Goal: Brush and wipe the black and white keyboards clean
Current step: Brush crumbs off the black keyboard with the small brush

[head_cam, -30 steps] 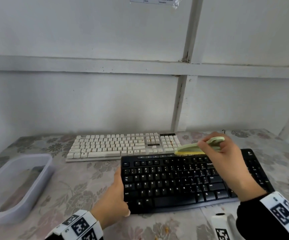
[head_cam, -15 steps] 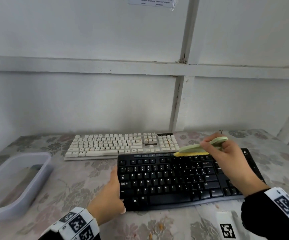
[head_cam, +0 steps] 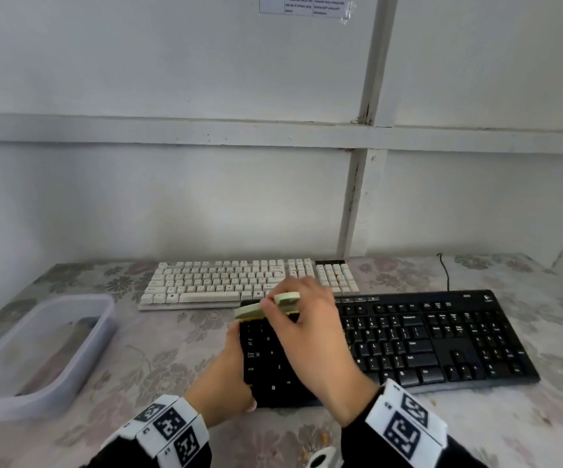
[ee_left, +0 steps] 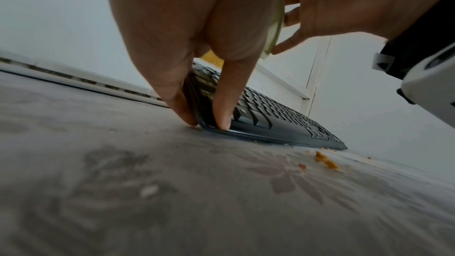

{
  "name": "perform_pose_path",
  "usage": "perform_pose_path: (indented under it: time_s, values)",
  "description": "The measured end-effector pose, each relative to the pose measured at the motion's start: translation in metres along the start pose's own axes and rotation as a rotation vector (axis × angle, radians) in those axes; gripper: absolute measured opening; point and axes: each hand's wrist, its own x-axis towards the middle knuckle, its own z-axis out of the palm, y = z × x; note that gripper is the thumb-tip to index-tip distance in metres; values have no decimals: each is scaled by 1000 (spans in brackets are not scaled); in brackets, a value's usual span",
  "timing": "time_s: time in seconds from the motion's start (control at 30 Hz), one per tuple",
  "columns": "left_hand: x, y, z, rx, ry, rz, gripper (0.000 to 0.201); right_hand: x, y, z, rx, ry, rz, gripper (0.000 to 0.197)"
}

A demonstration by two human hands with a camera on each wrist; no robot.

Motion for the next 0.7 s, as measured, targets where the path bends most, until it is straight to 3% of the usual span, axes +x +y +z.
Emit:
perform_pose_path:
  time_s: [0.3,0.47,0.7]
  values:
    - [0,-4,-2,-69,-49,-10,108,-3,19,-24,-90,127,89,2]
    - [3,-6,-1,-15,-22,-19,111,-8,0,-13,65,59,32,4]
    - [1,-7,-1,-97,-46,-25,112,-6,23,-29,-60,135,84,8]
